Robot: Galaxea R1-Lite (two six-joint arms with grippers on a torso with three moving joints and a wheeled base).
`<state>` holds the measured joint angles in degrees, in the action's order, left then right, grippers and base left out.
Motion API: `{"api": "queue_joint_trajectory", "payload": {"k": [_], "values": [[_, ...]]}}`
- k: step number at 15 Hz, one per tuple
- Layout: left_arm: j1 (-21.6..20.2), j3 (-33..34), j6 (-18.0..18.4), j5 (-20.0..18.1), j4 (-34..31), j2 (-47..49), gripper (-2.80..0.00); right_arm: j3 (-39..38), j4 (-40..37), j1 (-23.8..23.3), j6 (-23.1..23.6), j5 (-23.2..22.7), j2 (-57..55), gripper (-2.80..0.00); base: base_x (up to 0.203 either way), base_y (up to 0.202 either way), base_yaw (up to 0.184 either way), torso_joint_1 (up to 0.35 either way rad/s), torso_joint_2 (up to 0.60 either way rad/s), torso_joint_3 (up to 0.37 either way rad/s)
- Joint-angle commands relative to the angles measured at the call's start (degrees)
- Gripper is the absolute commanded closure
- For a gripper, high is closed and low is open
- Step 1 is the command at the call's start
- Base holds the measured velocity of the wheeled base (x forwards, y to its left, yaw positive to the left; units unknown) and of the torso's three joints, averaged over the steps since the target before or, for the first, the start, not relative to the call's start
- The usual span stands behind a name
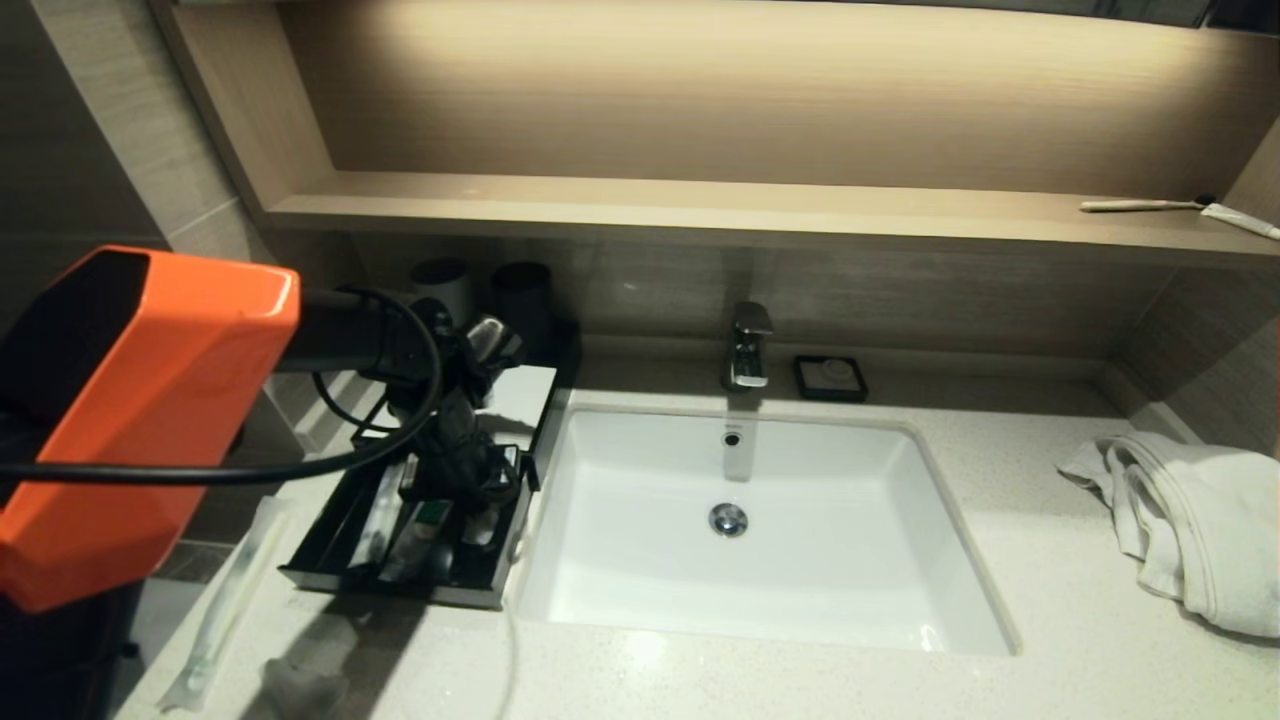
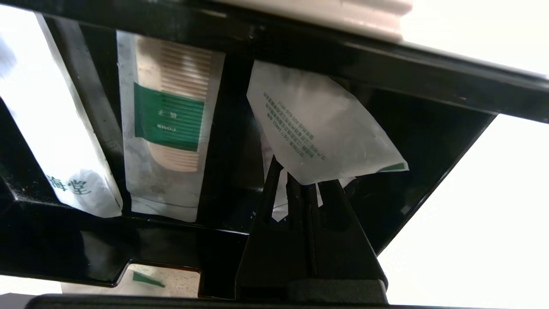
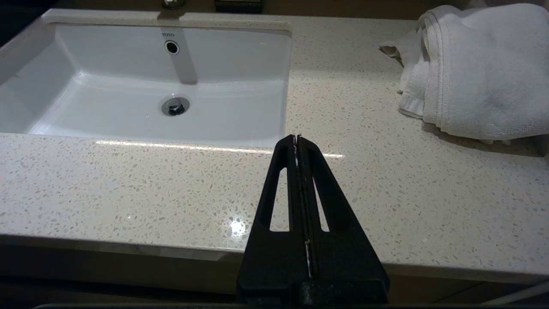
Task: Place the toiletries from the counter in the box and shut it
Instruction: Place the bathroom toiletry into the drawer
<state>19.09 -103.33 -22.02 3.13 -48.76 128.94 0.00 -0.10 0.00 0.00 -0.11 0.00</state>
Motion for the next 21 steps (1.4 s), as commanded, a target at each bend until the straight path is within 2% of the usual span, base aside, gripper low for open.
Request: {"api": "queue_joint_trajectory", "payload": {"k": [1,6,7,16,18,20,21], "values": [[0.0,-0.2,-0.1,0.0,-0.1,0.5,0.0,0.0,0.0,0.0,0.0,0.0,0.0,0.0,0.0,0.0,0.0,0.0,0.0,0.0],[0.0,-1.2,-0.1,0.1,-0.4,0.6,0.0,0.0,0.0,0.0,0.0,0.0,0.0,0.0,0.0,0.0,0.0,0.0,0.0,0.0],[0.0,-1.2,-0.2,0.1,-0.4,0.6,-2.8,0.0,0.0,0.0,0.0,0.0,0.0,0.0,0.0,0.0,0.0,0.0,0.0,0.0],[0.1,-1.1,-0.2,0.2,-0.5,-2.7,-2.8,0.0,0.0,0.0,0.0,0.0,0.0,0.0,0.0,0.0,0.0,0.0,0.0,0.0],[0.1,-1.2,-0.1,1.5,-0.6,-3.6,-2.8,0.0,0.0,0.0,0.0,0.0,0.0,0.0,0.0,0.0,0.0,0.0,0.0,0.0],[0.1,-1.2,-0.1,4.8,-1.2,-4.2,-2.8,0.0,0.0,0.0,0.0,0.0,0.0,0.0,0.0,0.0,0.0,0.0,0.0,0.0],[0.1,-1.2,-0.1,4.9,-1.3,-4.6,-2.8,0.0,0.0,0.0,0.0,0.0,0.0,0.0,0.0,0.0,0.0,0.0,0.0,0.0]]}}
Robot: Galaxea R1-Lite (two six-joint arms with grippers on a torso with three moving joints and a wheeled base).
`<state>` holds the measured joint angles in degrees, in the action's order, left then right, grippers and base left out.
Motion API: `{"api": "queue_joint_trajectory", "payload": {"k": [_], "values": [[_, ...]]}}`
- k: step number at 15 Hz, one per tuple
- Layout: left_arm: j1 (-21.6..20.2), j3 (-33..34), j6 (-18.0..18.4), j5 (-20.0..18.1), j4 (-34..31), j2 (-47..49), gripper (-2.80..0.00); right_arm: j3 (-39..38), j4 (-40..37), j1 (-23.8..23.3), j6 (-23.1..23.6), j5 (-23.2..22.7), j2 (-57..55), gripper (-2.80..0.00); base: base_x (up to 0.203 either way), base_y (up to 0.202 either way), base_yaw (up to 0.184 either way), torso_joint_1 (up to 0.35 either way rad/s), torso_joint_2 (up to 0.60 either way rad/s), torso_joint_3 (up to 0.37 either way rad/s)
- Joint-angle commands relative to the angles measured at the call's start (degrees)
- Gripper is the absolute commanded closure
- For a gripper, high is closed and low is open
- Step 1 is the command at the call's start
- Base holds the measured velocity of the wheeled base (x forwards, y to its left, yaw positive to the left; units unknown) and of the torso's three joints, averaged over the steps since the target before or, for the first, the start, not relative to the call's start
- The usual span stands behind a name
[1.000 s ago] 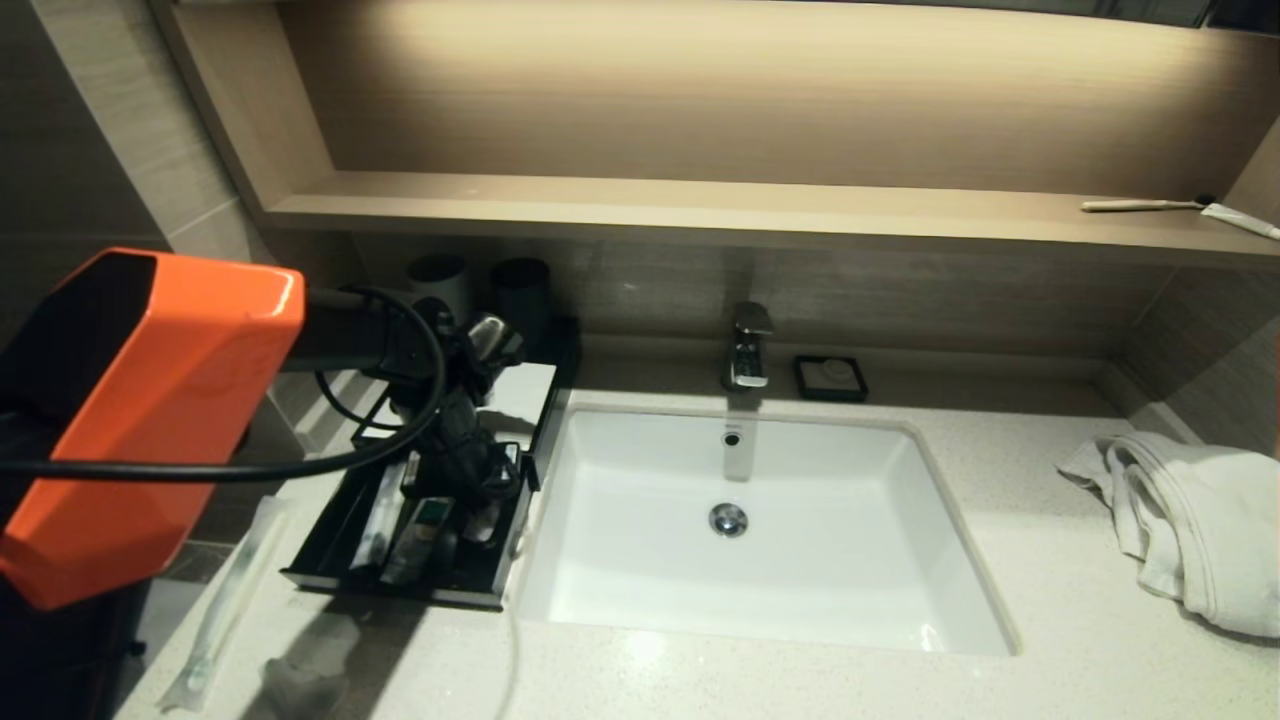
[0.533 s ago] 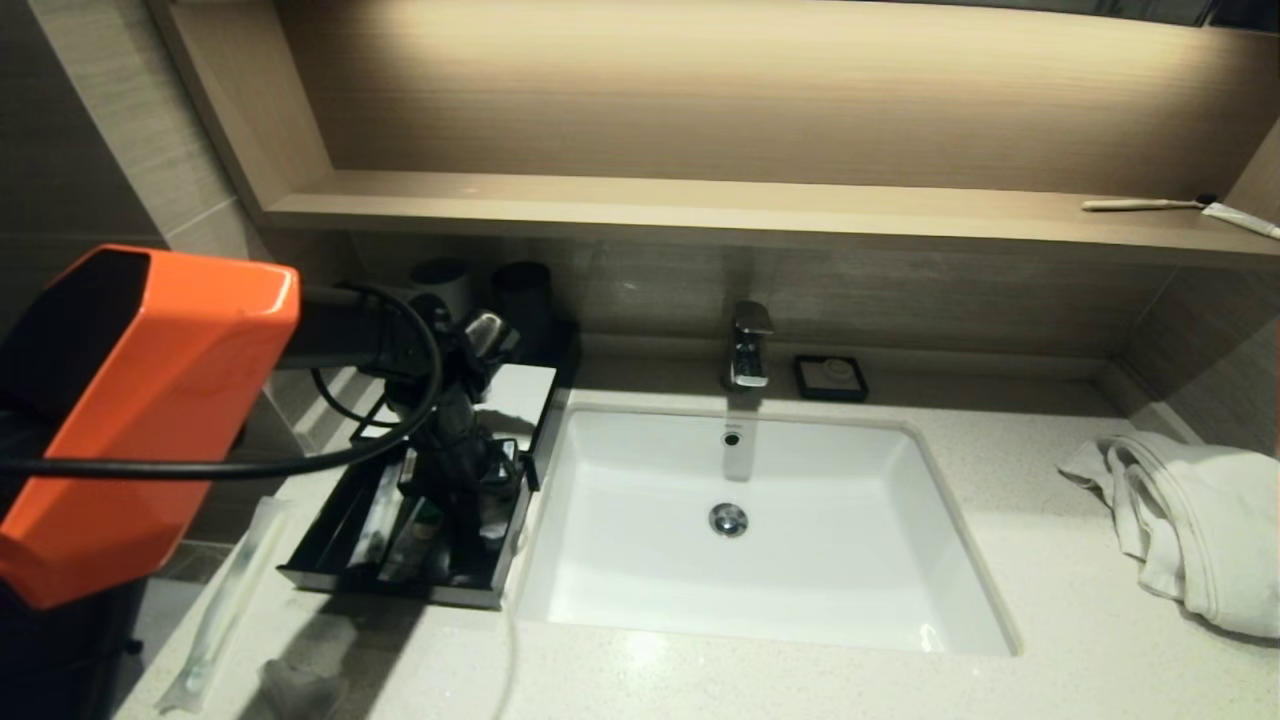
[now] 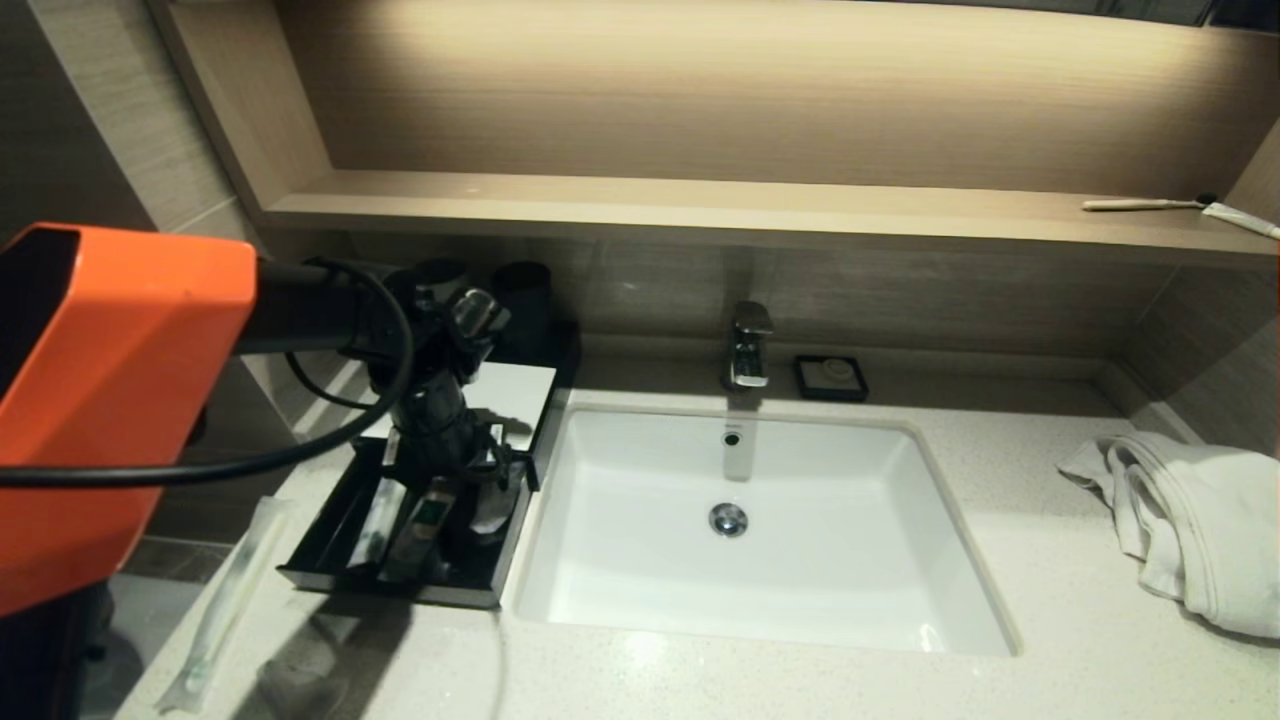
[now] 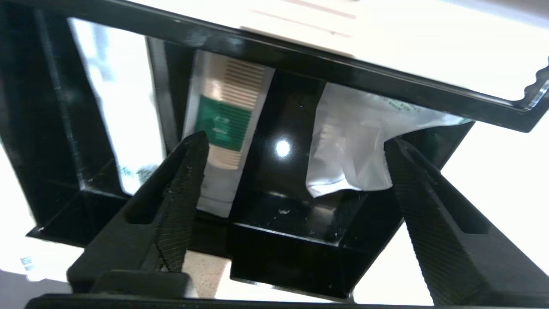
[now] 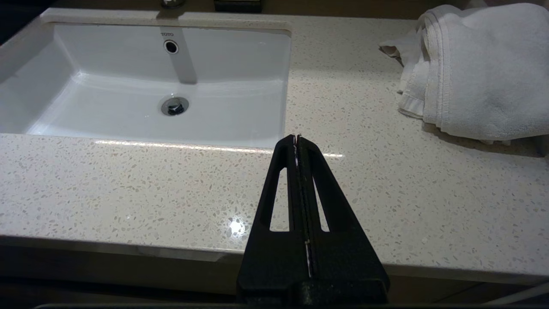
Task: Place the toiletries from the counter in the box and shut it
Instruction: Place the bathroom toiletry into the drawer
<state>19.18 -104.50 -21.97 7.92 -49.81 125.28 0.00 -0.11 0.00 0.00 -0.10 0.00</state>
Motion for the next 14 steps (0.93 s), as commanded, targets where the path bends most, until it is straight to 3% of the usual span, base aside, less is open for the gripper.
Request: {"api": "queue_joint_trajectory", "payload": {"k": [1,9,10,14], "values": [[0.0,0.0,-0.2,0.3,-0.4,-1.4,-2.8,0.0,-0.1,0.0,0.0,0.0,0.0,0.0,0.0,0.0,0.0,0.0,0.0,0.0],[0.0,1.1,-0.7,2.0,-0.5,-10.5,-2.8,0.0,0.0,0.0,0.1,0.0,0.0,0.0,0.0,0.0,0.0,0.0,0.0,0.0],[0.0,2.2,-0.6,2.0,-0.7,-12.8,0.0,0.0,0.0,-0.1,0.1,-0.1,0.0,0.0,0.0,0.0,0.0,0.0,0.0,0.0],[-0.2,10.4,-0.9,1.9,-0.6,-19.1,0.0,0.0,0.0,0.0,0.1,0.0,0.0,0.0,0.0,0.0,0.0,0.0,0.0,0.0]]}}
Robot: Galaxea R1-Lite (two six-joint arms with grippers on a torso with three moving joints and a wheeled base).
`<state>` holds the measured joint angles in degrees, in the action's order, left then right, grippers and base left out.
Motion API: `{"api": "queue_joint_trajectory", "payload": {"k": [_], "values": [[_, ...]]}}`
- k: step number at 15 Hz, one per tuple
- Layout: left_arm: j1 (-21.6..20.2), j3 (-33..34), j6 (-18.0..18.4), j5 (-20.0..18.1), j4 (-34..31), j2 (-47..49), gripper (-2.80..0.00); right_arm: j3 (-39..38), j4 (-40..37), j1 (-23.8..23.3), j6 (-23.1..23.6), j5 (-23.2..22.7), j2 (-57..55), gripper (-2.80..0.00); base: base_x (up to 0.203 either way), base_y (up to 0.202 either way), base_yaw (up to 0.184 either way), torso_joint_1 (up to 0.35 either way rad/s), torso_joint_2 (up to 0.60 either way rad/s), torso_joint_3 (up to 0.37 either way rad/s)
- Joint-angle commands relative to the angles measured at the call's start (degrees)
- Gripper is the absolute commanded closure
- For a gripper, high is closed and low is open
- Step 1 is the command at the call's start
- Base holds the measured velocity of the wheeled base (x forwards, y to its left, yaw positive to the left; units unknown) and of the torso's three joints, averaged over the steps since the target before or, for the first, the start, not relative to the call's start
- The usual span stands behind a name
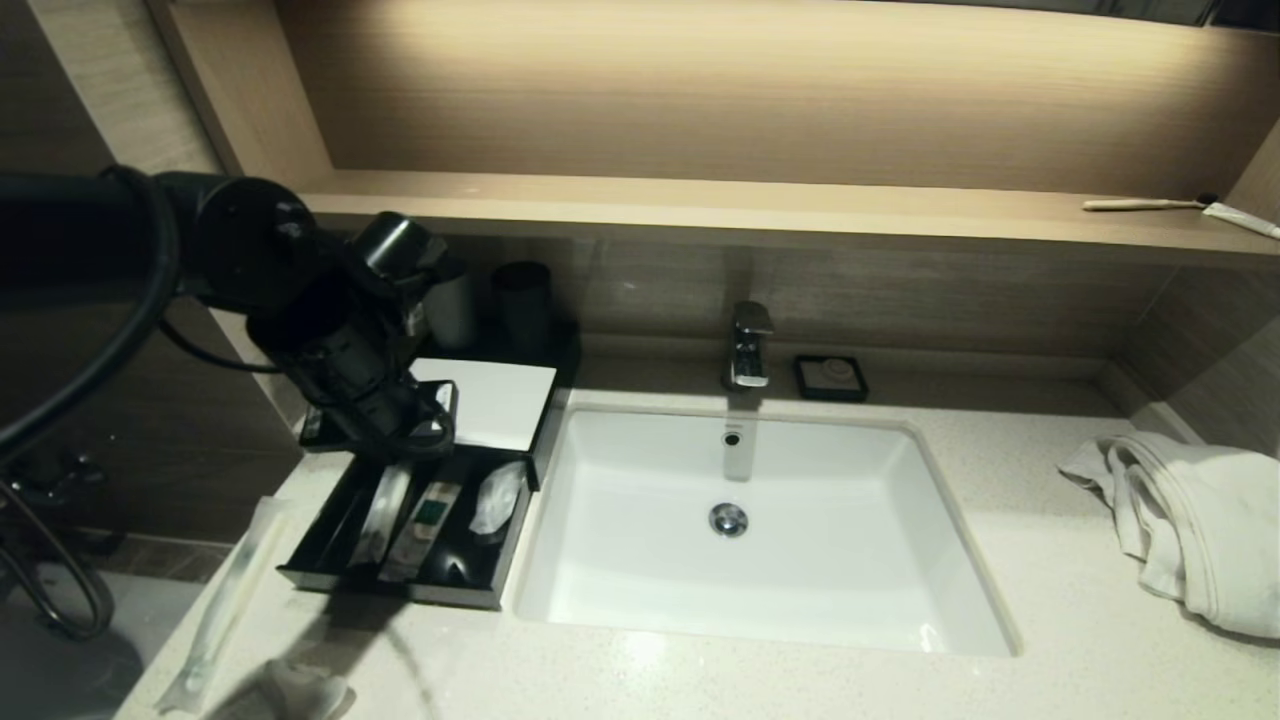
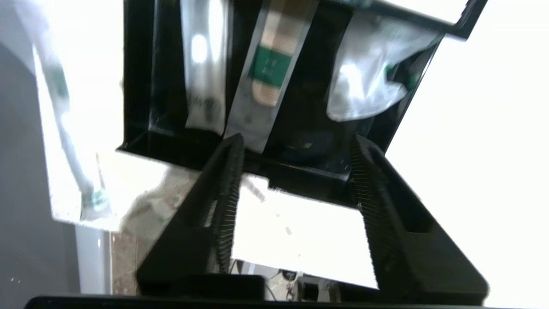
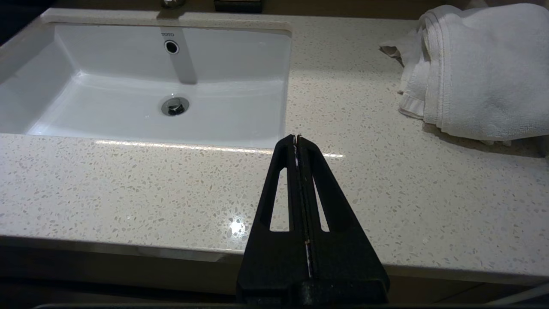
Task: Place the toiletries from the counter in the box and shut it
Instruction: Pick up the bathroom toiletry
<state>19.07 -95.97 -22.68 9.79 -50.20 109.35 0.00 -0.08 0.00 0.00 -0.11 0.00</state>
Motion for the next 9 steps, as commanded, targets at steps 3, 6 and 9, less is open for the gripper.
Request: {"api": "queue_joint_trajectory", "payload": {"k": [3,6,9], "values": [[-0.6,8.6,-0.2,0.0,0.1,-8.9,0.0,0.0,0.0,0.0,0.1,0.0,0.0,0.0,0.0,0.0,0.0,0.0,0.0,0.0],[-1.6,17.4,-0.1,-0.1,2.4,-14.4,0.0,0.0,0.0,0.0,0.0,0.0,0.0,0.0,0.0,0.0,0.0,0.0,0.0,0.0],[-2.1,28.8,-0.1,-0.2,7.7,-20.1,0.0,0.0,0.0,0.0,0.0,0.0,0.0,0.0,0.0,0.0,0.0,0.0,0.0,0.0]]}}
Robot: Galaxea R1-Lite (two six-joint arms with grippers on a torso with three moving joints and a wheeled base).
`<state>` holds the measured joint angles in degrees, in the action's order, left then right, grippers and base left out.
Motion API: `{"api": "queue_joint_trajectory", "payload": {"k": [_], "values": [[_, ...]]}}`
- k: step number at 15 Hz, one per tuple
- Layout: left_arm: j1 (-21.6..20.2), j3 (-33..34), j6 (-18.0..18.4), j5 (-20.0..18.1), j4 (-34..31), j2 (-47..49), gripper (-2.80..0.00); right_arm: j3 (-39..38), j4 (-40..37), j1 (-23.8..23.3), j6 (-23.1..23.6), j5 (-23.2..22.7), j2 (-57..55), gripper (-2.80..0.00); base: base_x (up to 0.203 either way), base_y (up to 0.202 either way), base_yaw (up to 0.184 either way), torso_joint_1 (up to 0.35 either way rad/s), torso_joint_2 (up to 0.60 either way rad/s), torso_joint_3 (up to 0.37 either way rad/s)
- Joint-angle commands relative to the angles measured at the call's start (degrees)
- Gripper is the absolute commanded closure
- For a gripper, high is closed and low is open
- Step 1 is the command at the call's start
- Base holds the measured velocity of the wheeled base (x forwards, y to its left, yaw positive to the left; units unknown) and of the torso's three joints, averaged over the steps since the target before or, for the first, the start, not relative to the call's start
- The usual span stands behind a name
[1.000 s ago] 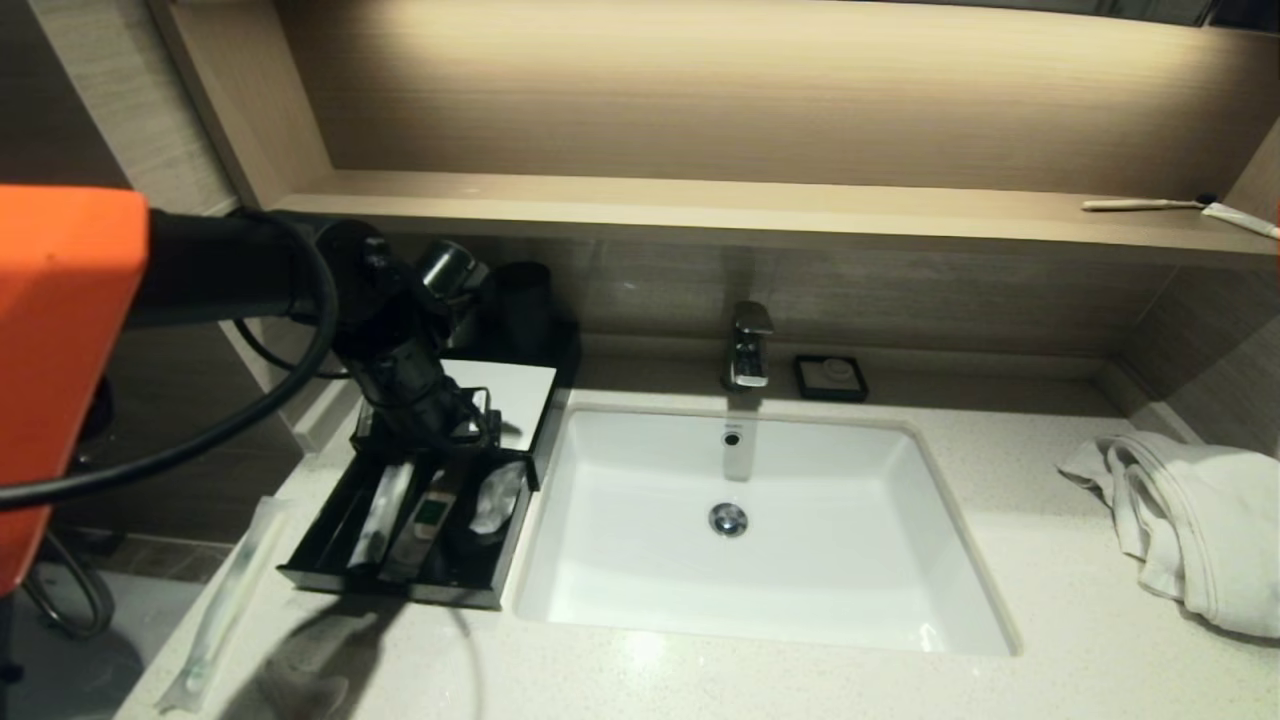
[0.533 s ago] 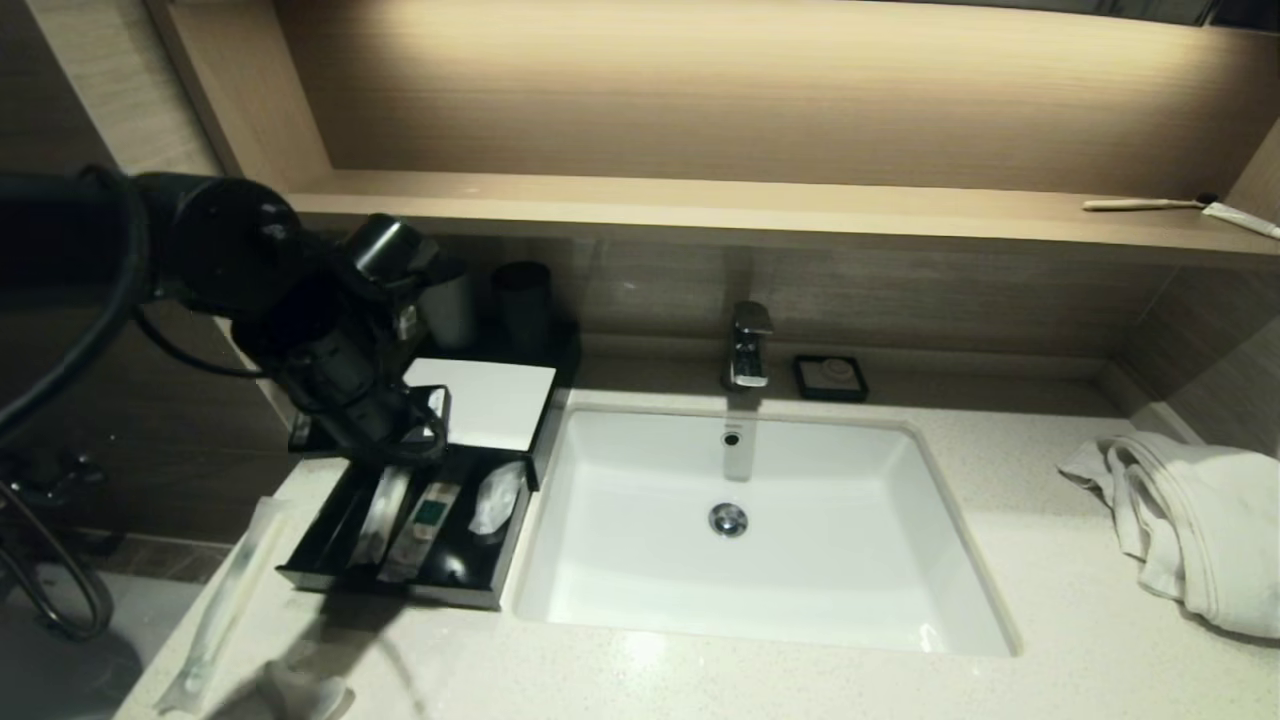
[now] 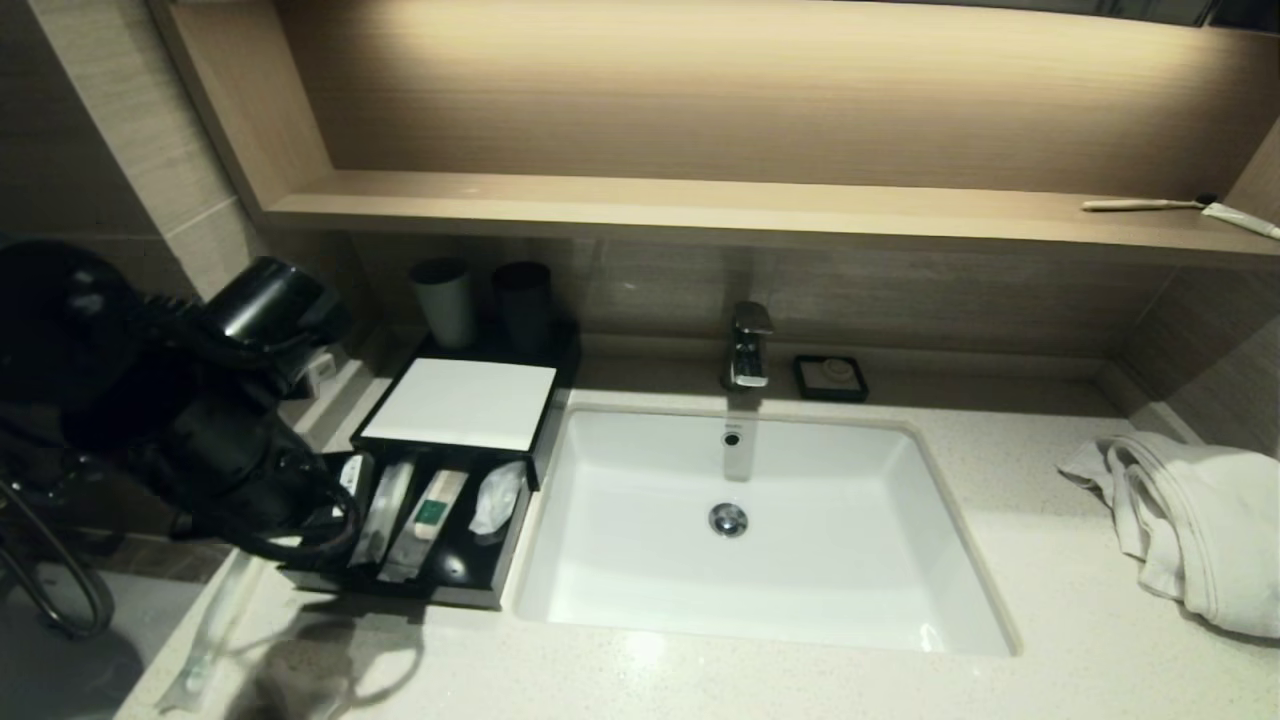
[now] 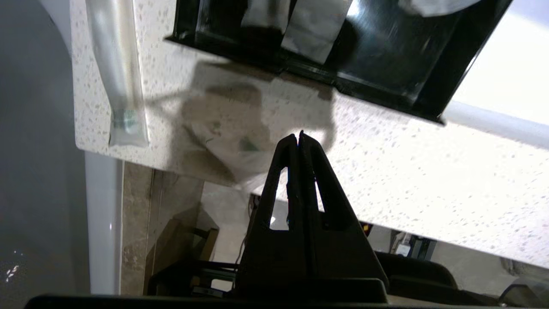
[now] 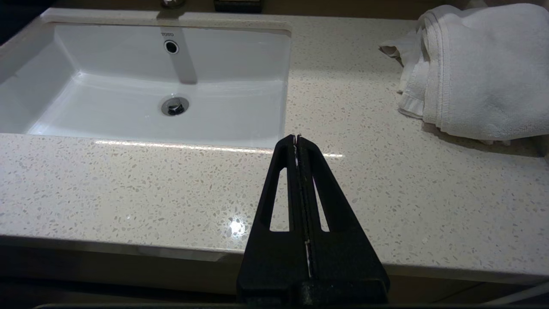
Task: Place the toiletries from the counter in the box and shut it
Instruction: Pick up the bathroom toiletry
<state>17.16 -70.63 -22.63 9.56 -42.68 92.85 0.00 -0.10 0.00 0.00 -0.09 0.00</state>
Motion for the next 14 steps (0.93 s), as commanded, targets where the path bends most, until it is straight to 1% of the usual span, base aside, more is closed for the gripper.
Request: {"api": "queue_joint_trajectory", "payload": {"k": [1,3,5,6,7,9,12,14], "values": [[-0.3,7.5,-0.2,0.0,2.2,-5.7,0.0,0.0,0.0,-0.1,0.0,-0.1,0.0,0.0,0.0,0.0,0.0,0.0,0.0,0.0],[-0.4,13.6,-0.2,-0.2,5.7,-9.3,0.0,0.0,0.0,0.0,0.0,0.0,0.0,0.0,0.0,0.0,0.0,0.0,0.0,0.0],[-0.4,17.7,-0.4,-0.4,8.2,-10.9,0.0,0.0,0.0,0.0,0.0,0.0,0.0,0.0,0.0,0.0,0.0,0.0,0.0,0.0],[-0.4,19.4,-1.6,-0.4,10.0,-11.9,0.0,0.0,0.0,0.0,0.0,0.0,0.0,0.0,0.0,0.0,0.0,0.0,0.0,0.0],[-0.4,20.5,-3.8,-0.4,11.6,-12.8,0.0,0.0,0.0,0.0,0.0,0.0,0.0,0.0,0.0,0.0,0.0,0.0,0.0,0.0],[-0.4,22.6,-7.9,-0.4,11.9,-13.4,0.0,0.0,0.0,0.0,0.0,0.0,0.0,0.0,0.0,0.0,0.0,0.0,0.0,0.0],[-0.4,28.4,-11.8,-0.4,13.1,-13.1,0.0,0.0,0.0,0.0,0.0,0.0,0.0,0.0,0.0,0.0,0.0,0.0,0.0,0.0],[-0.4,30.0,-15.5,-0.5,16.7,-12.7,0.0,0.0,0.0,0.0,0.0,-0.1,0.0,0.0,0.0,0.0,0.0,0.0,0.0,0.0]]}}
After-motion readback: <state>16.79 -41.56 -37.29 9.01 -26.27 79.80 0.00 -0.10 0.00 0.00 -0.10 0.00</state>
